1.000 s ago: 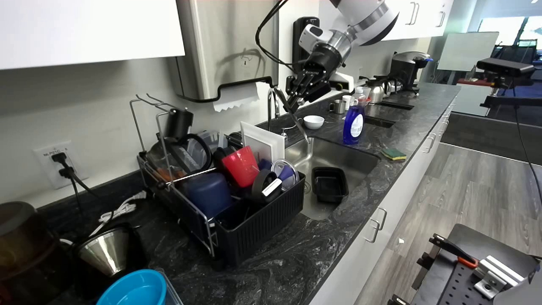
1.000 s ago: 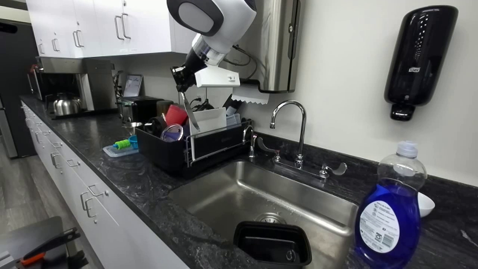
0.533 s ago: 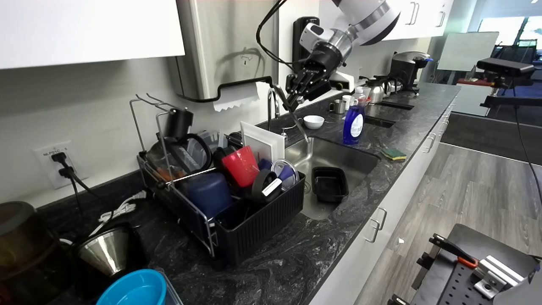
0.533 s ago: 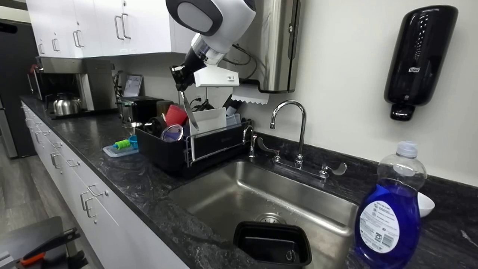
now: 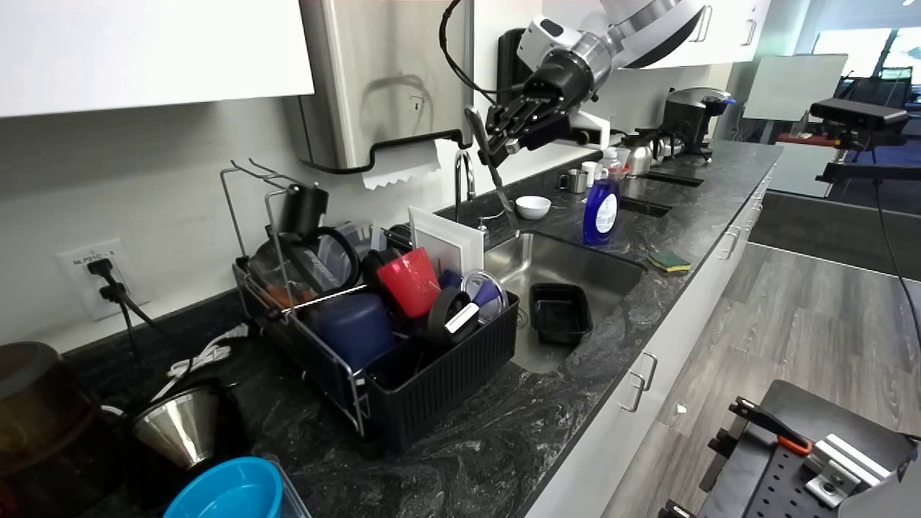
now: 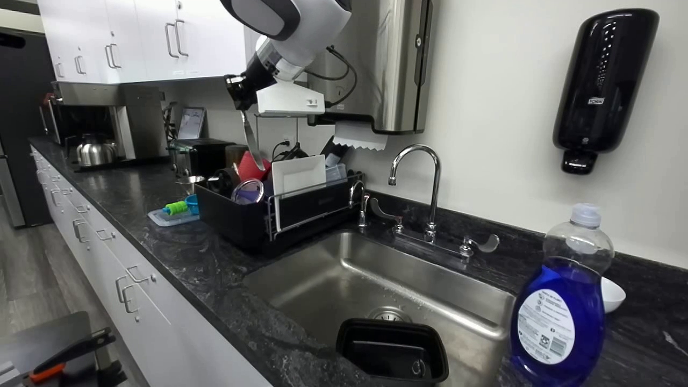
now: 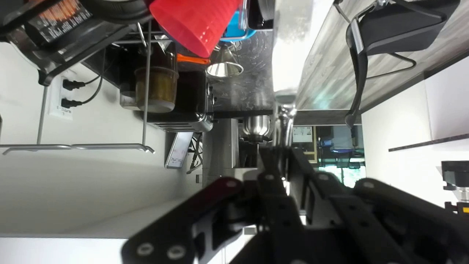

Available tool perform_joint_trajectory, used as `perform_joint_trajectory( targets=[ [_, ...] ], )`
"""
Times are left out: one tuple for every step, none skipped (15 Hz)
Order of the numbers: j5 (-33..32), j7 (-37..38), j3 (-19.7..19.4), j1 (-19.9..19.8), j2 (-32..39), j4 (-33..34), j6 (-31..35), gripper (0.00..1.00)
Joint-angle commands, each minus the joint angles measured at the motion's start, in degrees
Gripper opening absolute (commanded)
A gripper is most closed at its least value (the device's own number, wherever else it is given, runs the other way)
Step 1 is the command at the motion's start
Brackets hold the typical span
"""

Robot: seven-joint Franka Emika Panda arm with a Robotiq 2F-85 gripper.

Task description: Pick the knife in the sink and put it in the rack

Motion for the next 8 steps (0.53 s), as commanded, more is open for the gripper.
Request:
perform_joint_trajectory(
  targets=[
    [2.99, -2.75, 0.29, 0.47, -2.31, -3.36, -0.74, 0.04],
    [3.49, -2.93, 0.39, 0.75, -2.55, -3.85, -0.8, 0.04],
    [4.22, -3.29, 0.54, 1.05, -2.69, -4.49, -0.62, 0.04],
    [4.86, -3.61, 0.66, 1.27, -2.61, -4.84, -0.66, 0.04],
    [5.33, -4.05, 0.85, 1.49, -2.42, -5.15, -0.55, 0.04],
    [5.8, -4.44, 0.99, 1.62, -2.33, -5.46, -0.51, 0.04],
    [6.32, -4.91, 1.09, 1.71, -2.17, -5.77, -0.56, 0.04],
    [6.56, -5.25, 1.17, 1.81, -2.05, -5.99, -0.55, 0.04]
  ],
)
